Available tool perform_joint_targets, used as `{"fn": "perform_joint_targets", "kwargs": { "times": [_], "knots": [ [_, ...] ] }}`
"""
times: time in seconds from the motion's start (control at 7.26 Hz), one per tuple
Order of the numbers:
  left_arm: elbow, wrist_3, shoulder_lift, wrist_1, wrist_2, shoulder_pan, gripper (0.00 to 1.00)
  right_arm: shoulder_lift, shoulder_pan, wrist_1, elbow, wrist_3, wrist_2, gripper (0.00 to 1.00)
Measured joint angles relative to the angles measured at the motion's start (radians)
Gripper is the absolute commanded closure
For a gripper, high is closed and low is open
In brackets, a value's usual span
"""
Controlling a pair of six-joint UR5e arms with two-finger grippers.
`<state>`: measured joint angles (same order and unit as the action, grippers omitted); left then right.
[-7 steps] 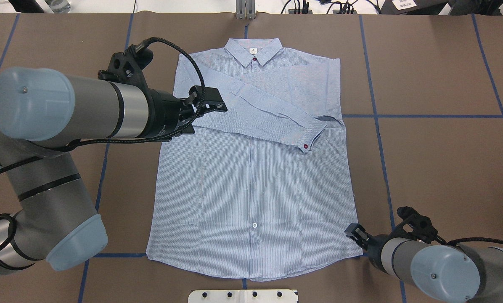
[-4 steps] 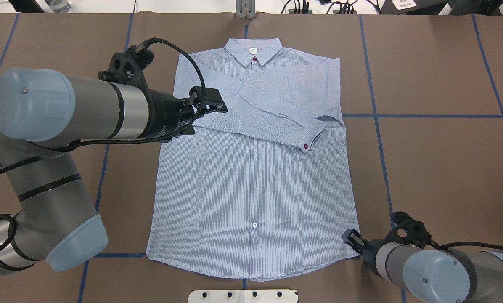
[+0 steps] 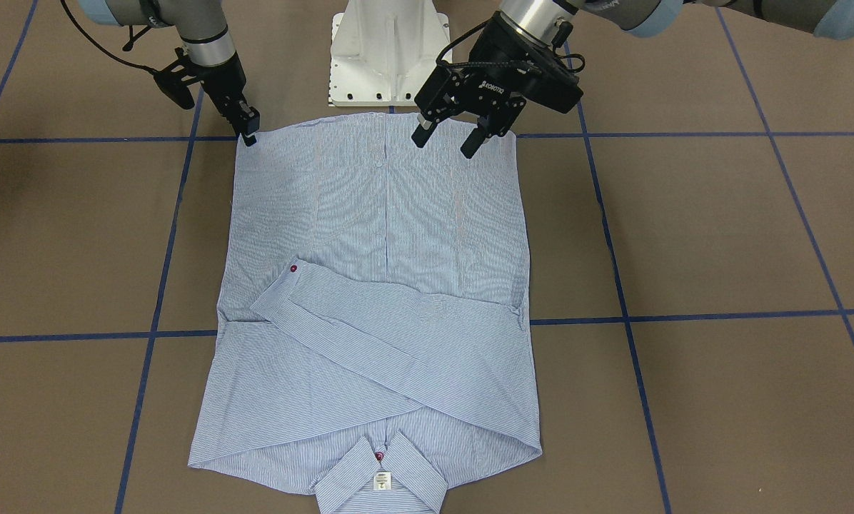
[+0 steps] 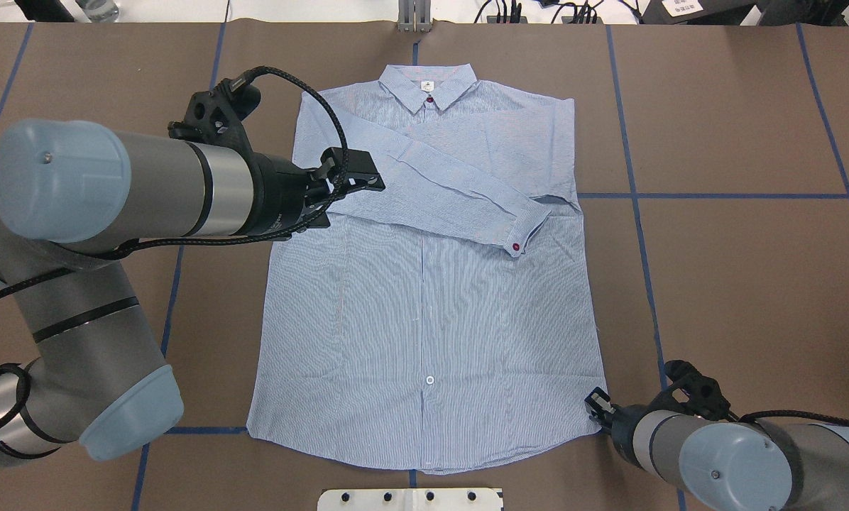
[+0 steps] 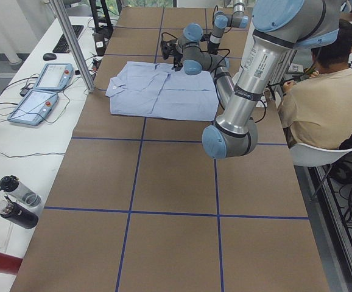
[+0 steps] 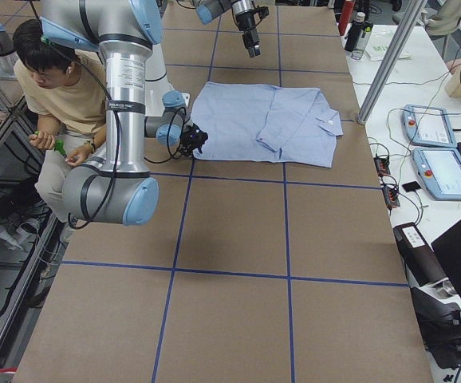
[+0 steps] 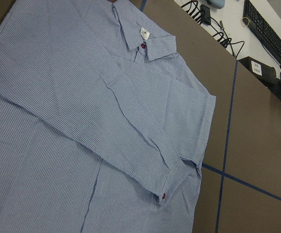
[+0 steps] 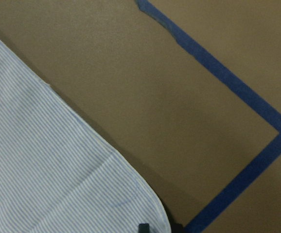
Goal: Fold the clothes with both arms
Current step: 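Move the left gripper down to the hem corner nearest it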
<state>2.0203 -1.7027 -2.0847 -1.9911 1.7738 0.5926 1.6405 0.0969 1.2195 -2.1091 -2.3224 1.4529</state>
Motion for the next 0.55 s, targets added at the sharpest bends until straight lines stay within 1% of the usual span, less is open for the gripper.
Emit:
{"fn": "perform_joint_targets", "kwargs": {
  "times": [0.28, 0.41, 0.55],
  "knots": [
    [0.001, -0.002, 0.0, 0.0, 0.0, -0.008, 0.05, 0.002, 0.004, 0.001, -0.017, -0.006, 0.002, 1.0],
    [0.011, -0.006, 0.014, 0.005, -0.002, -0.034, 0.05, 0.004, 0.005, 0.003, -0.044, -0.006, 0.006, 1.0],
    [0.048, -0.01, 0.073, 0.017, -0.018, -0.088, 0.05, 0.005, 0.005, 0.005, -0.061, -0.007, 0.009, 1.0]
  ]
}}
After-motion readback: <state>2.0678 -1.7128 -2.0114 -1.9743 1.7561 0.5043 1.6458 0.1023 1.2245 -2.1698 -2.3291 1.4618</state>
